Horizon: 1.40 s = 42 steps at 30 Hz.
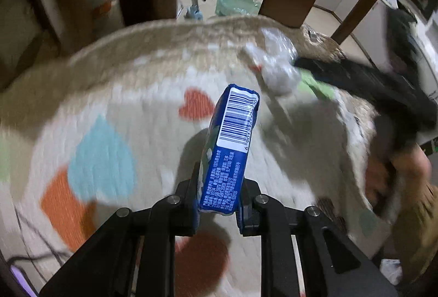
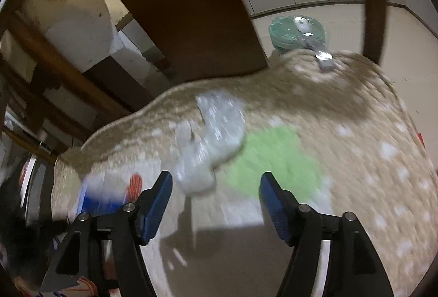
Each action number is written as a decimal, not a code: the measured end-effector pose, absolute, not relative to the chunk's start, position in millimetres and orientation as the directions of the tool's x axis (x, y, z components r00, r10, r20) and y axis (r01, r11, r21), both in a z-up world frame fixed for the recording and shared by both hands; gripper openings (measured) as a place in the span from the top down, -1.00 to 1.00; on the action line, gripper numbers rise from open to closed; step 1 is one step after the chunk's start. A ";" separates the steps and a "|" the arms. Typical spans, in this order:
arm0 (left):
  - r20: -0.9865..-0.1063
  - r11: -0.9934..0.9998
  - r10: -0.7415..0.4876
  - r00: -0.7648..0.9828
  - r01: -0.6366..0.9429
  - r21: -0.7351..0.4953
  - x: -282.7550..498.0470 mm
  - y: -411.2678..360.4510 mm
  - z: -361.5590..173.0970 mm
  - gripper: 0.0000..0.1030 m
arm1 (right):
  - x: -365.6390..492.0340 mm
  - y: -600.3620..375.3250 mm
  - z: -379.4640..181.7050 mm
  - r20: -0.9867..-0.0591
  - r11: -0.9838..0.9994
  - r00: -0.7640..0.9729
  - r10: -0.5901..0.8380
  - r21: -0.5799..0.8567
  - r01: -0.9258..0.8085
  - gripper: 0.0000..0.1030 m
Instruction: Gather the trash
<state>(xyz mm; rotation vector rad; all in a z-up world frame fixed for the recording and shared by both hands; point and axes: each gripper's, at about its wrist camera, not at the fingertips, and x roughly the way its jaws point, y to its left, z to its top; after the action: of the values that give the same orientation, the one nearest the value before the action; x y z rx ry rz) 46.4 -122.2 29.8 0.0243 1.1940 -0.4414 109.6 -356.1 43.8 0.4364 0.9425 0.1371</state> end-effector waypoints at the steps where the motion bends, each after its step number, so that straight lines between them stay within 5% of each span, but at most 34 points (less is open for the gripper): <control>1: -0.903 0.918 -0.319 0.287 0.329 -0.220 34.9 -118.3 29.4 0.63 | 120.3 -352.1 41.6 -0.755 0.907 0.588 0.290 0.414 0.083 -0.44; 5: -0.905 0.924 -0.324 0.277 0.296 -0.241 10.9 -115.6 26.7 0.63 | 146.9 -338.7 26.9 -0.774 0.903 0.571 0.273 0.411 0.125 -0.45; 7: -0.902 0.926 -0.332 0.274 0.278 -0.256 4.0 -114.1 24.5 0.63 | 152.3 -328.7 21.2 -0.797 0.919 0.550 0.251 0.374 0.122 -0.10; 8: -0.903 0.929 -0.327 0.279 0.271 -0.252 1.2 -112.8 23.7 0.63 | 151.0 -323.5 23.1 -0.807 0.935 0.546 0.224 0.336 0.112 0.35; 12: -0.906 0.943 -0.289 0.308 0.254 -0.214 -9.7 -112.3 25.6 0.63 | 131.8 -324.6 31.4 -0.796 0.920 0.535 0.284 0.383 0.080 0.47; 28: -0.910 0.960 -0.246 0.333 0.210 -0.183 -53.0 -108.6 20.0 0.59 | -38.8 -361.7 51.1 -0.832 0.921 0.458 0.312 0.383 0.069 0.42; 32: -0.898 0.957 -0.268 0.350 0.202 -0.207 -57.2 -101.5 23.0 0.26 | -55.7 -368.4 38.8 -0.839 0.929 0.465 0.282 0.360 0.087 0.30; 35: -0.888 0.958 -0.270 0.372 0.194 -0.210 -60.9 -96.0 28.0 0.05 | -63.1 -365.7 37.2 -0.836 0.936 0.481 0.263 0.342 0.083 0.03; 42: -0.893 0.965 -0.248 0.375 0.179 -0.193 -50.7 -92.9 25.5 -0.08 | -65.2 -355.1 40.0 -0.823 0.946 0.514 0.242 0.318 0.065 -0.27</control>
<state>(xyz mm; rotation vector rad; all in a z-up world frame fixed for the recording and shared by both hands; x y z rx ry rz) -50.7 -92.9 25.5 -0.0674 1.1553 -0.2732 -65.2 -355.1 40.0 0.3287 1.0310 0.1085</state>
